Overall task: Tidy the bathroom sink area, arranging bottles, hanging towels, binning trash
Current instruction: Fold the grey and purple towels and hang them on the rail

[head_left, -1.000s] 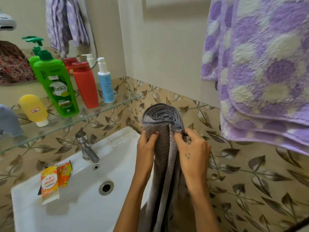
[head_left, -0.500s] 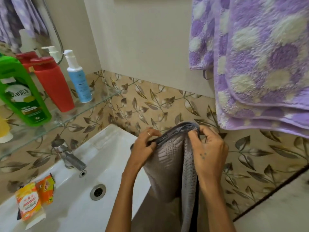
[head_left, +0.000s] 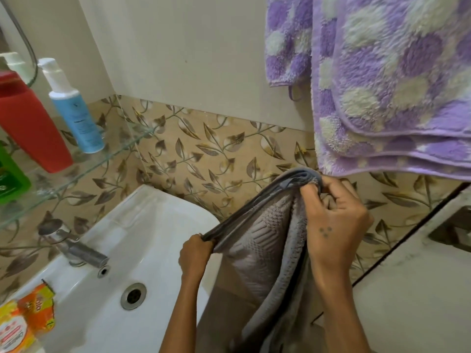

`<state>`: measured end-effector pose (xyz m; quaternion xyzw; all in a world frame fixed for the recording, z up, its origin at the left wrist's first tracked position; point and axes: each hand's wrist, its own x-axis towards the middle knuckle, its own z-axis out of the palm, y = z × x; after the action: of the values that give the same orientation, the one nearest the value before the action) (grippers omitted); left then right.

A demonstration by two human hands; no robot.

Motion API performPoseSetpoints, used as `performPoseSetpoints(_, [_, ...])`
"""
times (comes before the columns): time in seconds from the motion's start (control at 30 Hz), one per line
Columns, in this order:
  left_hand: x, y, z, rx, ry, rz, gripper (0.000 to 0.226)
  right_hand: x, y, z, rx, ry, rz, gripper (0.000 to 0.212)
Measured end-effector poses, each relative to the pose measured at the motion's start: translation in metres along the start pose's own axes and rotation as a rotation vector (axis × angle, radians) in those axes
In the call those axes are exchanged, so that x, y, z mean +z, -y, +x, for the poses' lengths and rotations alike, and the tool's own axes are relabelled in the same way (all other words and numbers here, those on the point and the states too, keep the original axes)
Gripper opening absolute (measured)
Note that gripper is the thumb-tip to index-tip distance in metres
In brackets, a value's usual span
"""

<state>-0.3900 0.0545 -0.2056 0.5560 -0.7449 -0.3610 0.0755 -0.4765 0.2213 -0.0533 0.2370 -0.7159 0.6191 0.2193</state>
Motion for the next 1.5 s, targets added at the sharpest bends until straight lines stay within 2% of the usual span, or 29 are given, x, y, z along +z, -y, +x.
performPoseSetpoints(0.07, [-0.004,0.005,0.003,-0.085,0.002,-0.099,0.026,-0.001,0.002,0.000,-0.028,-0.007,0.028,0.013])
performPoseSetpoints(0.13, [-0.009,0.007,0.007,-0.146,0.047,-0.317,0.029,-0.001,0.003,-0.001,-0.054,-0.014,0.021,0.013])
performPoseSetpoints(0.3, [-0.028,-0.003,0.009,-0.290,0.137,-1.176,0.022,-0.003,0.000,0.000,-0.045,-0.103,-0.043,0.017])
performPoseSetpoints(0.37, [-0.038,-0.007,0.007,-0.245,0.105,-1.357,0.022,-0.006,-0.003,0.001,-0.029,-0.113,-0.070,0.017])
performPoseSetpoints(0.47, [-0.050,-0.016,0.002,-0.068,0.059,-1.452,0.023,-0.009,-0.003,-0.001,-0.002,-0.065,-0.054,0.021])
performPoseSetpoints(0.53, [-0.056,-0.025,-0.003,0.096,0.071,-1.391,0.023,-0.010,-0.001,-0.002,0.039,-0.044,0.004,0.020])
performPoseSetpoints(0.6, [-0.059,-0.035,-0.009,0.293,0.024,-1.162,0.033,-0.008,0.004,-0.006,0.054,-0.032,0.069,0.027])
performPoseSetpoints(0.67, [-0.064,-0.044,-0.017,0.456,-0.072,-1.007,0.034,-0.005,0.011,-0.013,-0.003,-0.033,0.100,0.027])
performPoseSetpoints(0.73, [-0.073,-0.055,-0.024,0.608,-0.122,-0.978,0.037,-0.001,0.020,-0.021,-0.066,-0.042,0.115,0.025])
performPoseSetpoints(0.83, [-0.096,-0.077,-0.027,0.814,-0.129,-0.983,0.055,0.002,0.034,-0.019,-0.203,-0.023,0.058,0.024])
performPoseSetpoints(0.93, [-0.134,-0.103,-0.030,0.995,-0.247,-0.914,0.067,-0.002,0.057,0.009,-0.459,-0.033,-0.108,0.025])
performPoseSetpoints(1.03, [-0.186,-0.125,-0.026,1.086,-0.387,-0.725,0.073,-0.005,0.081,0.048,-0.681,-0.021,-0.276,0.051])
performPoseSetpoints(1.17, [-0.256,-0.153,-0.017,1.129,-0.596,-0.239,0.092,-0.002,0.123,0.088,-0.797,0.030,-0.436,0.083])
performPoseSetpoints(1.27, [-0.306,-0.175,-0.016,1.148,-0.708,0.007,0.113,0.005,0.163,0.115,-0.882,0.043,-0.416,0.100])
performPoseSetpoints(1.37, [-0.355,-0.197,-0.017,1.152,-0.888,0.092,0.113,0.014,0.202,0.141,-0.955,0.070,-0.295,0.104])
performPoseSetpoints(1.47, [-0.397,-0.225,-0.024,1.165,-1.215,0.087,0.103,0.028,0.234,0.171,-1.001,0.112,-0.255,0.103])
performPoseSetpoints(1.5, [-0.410,-0.235,-0.027,1.140,-1.266,0.071,0.102,0.034,0.244,0.181,-1.019,0.113,-0.272,0.104])
